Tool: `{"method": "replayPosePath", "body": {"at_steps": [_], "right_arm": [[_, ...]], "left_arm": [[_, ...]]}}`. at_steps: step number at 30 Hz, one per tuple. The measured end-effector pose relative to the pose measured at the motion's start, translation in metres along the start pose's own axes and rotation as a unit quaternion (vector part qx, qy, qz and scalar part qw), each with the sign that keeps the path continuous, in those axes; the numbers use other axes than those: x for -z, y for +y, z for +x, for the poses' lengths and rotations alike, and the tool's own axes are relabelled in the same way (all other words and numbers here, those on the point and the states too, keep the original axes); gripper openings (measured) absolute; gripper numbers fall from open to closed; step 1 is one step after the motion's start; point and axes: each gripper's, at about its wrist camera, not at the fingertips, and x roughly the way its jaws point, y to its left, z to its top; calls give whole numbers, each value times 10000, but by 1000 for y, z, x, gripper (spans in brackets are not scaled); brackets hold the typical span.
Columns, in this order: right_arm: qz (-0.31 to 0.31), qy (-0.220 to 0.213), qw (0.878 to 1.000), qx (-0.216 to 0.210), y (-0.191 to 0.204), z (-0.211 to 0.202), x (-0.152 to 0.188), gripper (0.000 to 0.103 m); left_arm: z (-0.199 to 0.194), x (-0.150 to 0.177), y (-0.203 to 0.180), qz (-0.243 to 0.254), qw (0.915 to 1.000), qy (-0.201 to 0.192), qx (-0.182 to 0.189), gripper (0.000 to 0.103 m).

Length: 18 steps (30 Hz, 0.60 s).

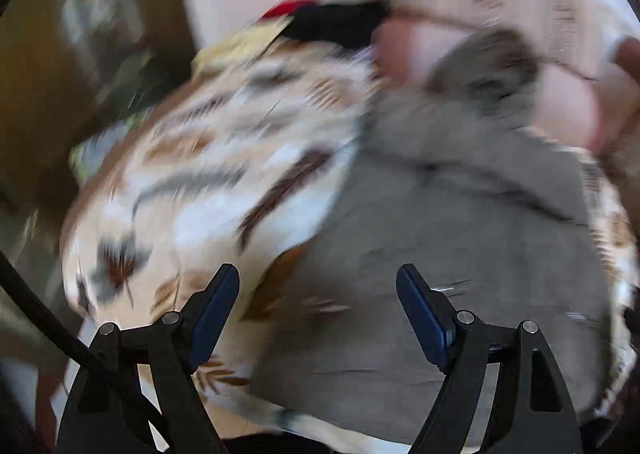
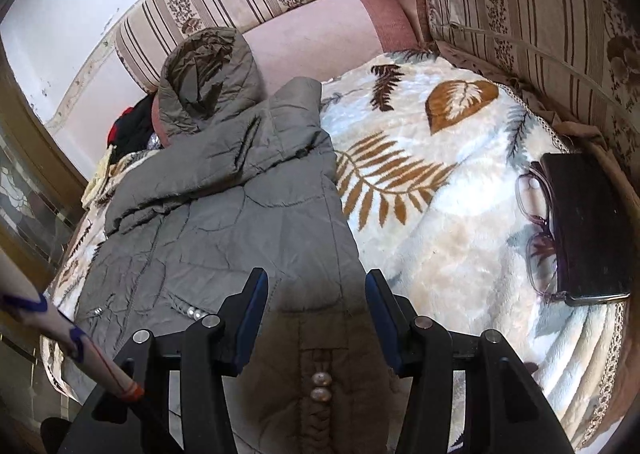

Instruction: Fold large clothes

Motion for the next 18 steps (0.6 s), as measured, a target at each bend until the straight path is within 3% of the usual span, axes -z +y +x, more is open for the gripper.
{"method": "replayPosePath", "body": {"at_steps": [3, 4, 7, 9, 12, 18], "right_arm": [[-79, 106, 9998, 147, -3, 5, 3, 56], [-44, 154, 9997, 181, -7, 7, 4, 56], [237, 251, 9993, 161, -17, 8, 7, 61], [302, 315, 9988, 226, -21, 9, 10, 67], [254, 457, 9979, 386, -24, 11, 20, 67], [162, 658, 9973, 267, -22, 14, 32, 70]], "left_arm": [[57, 20, 40, -361, 9976, 474, -360, 78], [67, 27, 50, -544, 9964, 585, -298, 77], [99, 45, 65, -978, 9900, 963, 337, 73], [103, 52, 62, -961, 9902, 882, 503, 67], [97, 61, 54, -945, 9905, 693, 721, 54], [82, 74, 24, -648, 9933, 439, 851, 42]]}}
